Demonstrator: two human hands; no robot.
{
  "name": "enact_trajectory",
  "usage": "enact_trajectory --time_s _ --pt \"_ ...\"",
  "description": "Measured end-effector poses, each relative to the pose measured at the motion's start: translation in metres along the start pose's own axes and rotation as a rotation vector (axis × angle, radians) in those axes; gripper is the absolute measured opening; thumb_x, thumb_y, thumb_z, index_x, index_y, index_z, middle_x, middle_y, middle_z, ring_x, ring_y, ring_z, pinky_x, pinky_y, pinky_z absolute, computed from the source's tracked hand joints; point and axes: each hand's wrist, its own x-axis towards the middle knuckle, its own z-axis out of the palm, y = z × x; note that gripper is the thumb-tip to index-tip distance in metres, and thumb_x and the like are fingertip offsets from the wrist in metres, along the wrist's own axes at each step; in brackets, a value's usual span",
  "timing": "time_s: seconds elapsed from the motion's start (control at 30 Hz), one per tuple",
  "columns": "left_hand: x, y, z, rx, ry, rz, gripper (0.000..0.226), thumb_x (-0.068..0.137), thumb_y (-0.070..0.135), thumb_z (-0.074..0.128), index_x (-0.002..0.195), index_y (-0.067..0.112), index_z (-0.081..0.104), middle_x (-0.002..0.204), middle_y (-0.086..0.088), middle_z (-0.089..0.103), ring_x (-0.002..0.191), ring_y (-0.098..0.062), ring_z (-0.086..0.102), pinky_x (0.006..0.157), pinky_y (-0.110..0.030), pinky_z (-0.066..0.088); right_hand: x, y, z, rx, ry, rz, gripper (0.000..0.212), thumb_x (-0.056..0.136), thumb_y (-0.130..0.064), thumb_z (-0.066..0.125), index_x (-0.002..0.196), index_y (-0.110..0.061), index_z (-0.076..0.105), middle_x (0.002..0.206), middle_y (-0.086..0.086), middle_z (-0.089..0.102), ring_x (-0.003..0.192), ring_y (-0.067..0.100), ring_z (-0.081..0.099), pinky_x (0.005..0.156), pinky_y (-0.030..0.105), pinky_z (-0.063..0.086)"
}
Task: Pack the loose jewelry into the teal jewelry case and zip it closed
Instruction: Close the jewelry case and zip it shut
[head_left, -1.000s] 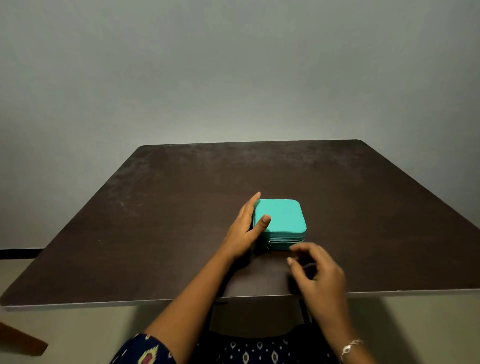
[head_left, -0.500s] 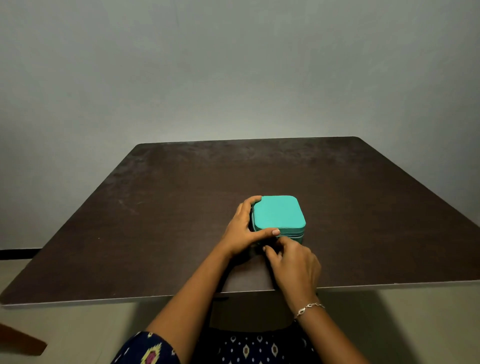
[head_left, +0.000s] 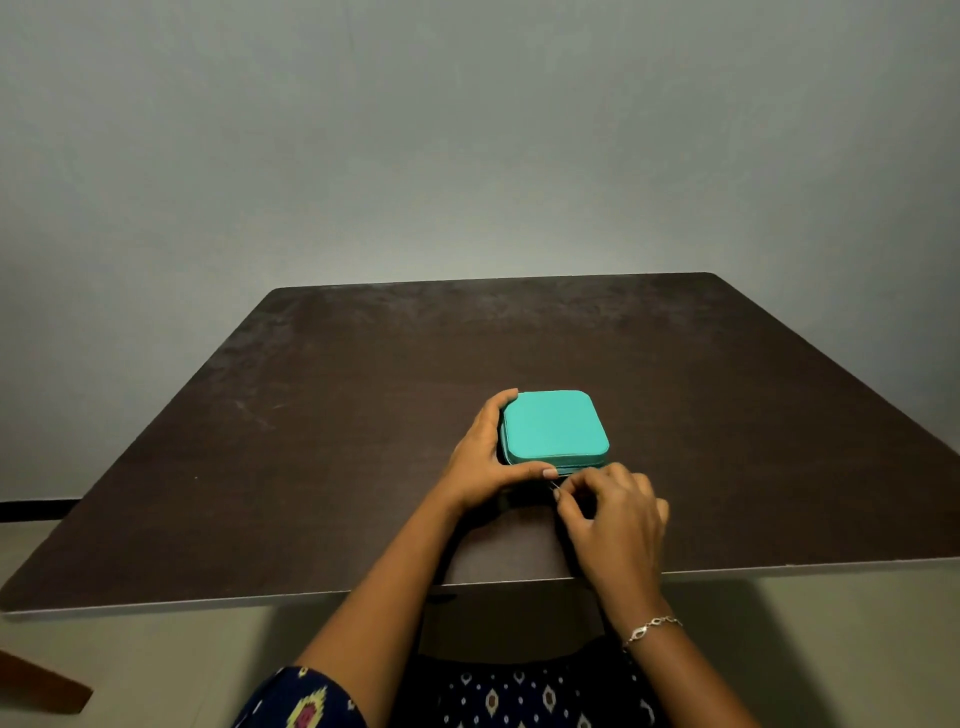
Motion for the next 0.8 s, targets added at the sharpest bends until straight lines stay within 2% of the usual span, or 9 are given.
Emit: enact_trajectory --time_s 0.13,0.37,0.53,0.63,0.8 --pt "0.001 -0.002 0.0 -0.017 0.005 0.0 0.101 0.046 0.057 0.074 0.133 0.04 0.027 0.138 0.008 0.039 0.126 -0.013 0.04 0.108 -0.039 0.036 0.002 0.012 -0.002 -0.043 0.074 -0.041 0.006 0.075 -0.021 0.072 0.075 -0.019 0.066 0.079 0.001 0.06 0.083 0.023 0.053 0.071 0.032 0.023" --pt "0.002 -0.003 0.0 -0.023 0.012 0.003 0.1 0.046 0.057 0.075 0.133 0.039 0.029 0.136 0.009 0.041 0.125 -0.012 0.041 0.108 -0.037 0.036 0.008 0.033 -0.011 -0.13 0.166 -0.062 0.017 0.065 -0.017 0.079 0.067 -0.022 0.063 0.071 -0.001 0.057 0.073 0.024 0.054 0.069 0.033 0.024" --pt "0.001 -0.003 0.0 -0.024 0.012 0.0 0.1 0.047 0.056 0.074 0.134 0.039 0.029 0.134 0.01 0.041 0.124 -0.012 0.042 0.108 -0.036 0.036 0.012 0.039 -0.016 -0.215 0.202 -0.077 0.016 0.065 -0.019 0.078 0.068 -0.021 0.063 0.071 -0.001 0.056 0.072 0.024 0.053 0.068 0.026 0.008" --pt "0.0 -0.002 0.0 -0.022 0.011 0.002 0.098 0.051 0.052 0.077 0.134 0.037 0.029 0.134 0.01 0.041 0.124 -0.012 0.041 0.108 -0.035 0.036 0.011 0.041 -0.016 -0.265 0.221 -0.082 0.016 0.065 -0.02 0.078 0.069 -0.02 0.063 0.072 0.001 0.057 0.073 0.025 0.054 0.067 0.026 0.005" --pt "0.0 -0.002 -0.001 -0.01 0.018 0.01 0.091 0.057 0.045 0.076 0.134 0.037 0.029 0.133 0.012 0.04 0.124 -0.011 0.041 0.106 -0.035 0.037 0.016 0.041 -0.017 -0.328 0.252 -0.094 0.017 0.064 -0.021 0.079 0.067 -0.019 0.063 0.071 0.002 0.058 0.074 0.027 0.055 0.066 0.032 0.015"
